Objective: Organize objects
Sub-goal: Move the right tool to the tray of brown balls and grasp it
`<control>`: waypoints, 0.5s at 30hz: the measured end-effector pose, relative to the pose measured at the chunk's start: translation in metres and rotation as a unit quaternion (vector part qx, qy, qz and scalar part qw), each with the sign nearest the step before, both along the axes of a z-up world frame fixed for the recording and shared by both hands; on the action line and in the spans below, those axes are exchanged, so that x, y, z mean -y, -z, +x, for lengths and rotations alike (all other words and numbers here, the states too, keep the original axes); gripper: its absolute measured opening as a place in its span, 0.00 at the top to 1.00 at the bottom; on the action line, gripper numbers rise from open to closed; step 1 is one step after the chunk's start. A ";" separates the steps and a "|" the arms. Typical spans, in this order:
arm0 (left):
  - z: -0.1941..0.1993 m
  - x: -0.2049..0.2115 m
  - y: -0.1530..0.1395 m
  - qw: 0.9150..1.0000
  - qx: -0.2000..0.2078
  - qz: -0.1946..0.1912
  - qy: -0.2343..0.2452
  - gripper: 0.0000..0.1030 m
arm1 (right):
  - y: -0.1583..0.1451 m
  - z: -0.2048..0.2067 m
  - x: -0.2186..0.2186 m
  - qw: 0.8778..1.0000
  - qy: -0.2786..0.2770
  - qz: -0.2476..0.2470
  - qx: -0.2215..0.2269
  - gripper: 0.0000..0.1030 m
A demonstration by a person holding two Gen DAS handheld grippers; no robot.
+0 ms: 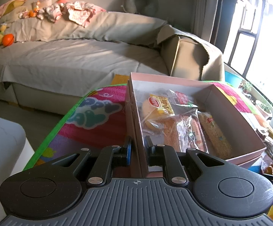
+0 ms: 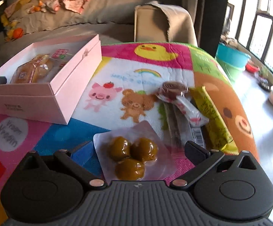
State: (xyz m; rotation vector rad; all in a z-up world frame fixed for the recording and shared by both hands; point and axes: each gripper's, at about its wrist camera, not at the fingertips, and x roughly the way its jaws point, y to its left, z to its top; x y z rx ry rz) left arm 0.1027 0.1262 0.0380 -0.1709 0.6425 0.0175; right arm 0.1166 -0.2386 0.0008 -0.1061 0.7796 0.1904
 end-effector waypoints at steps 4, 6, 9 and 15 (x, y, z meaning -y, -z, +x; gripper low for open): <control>0.001 0.004 -0.002 1.000 -0.002 0.016 0.003 0.85 | -0.005 -0.010 -0.006 0.999 -0.003 0.026 -0.027 0.15; 0.003 0.005 -0.003 1.000 -0.005 0.021 0.002 0.85 | -0.008 -0.017 -0.011 0.998 -0.018 0.036 -0.039 0.16; 0.003 0.006 -0.003 1.000 -0.008 0.024 0.000 0.86 | -0.012 -0.024 -0.021 0.998 -0.040 0.037 -0.036 0.16; -0.004 0.001 -0.006 1.000 -0.007 0.016 0.001 0.86 | -0.008 -0.005 -0.021 0.999 0.000 0.025 -0.021 0.10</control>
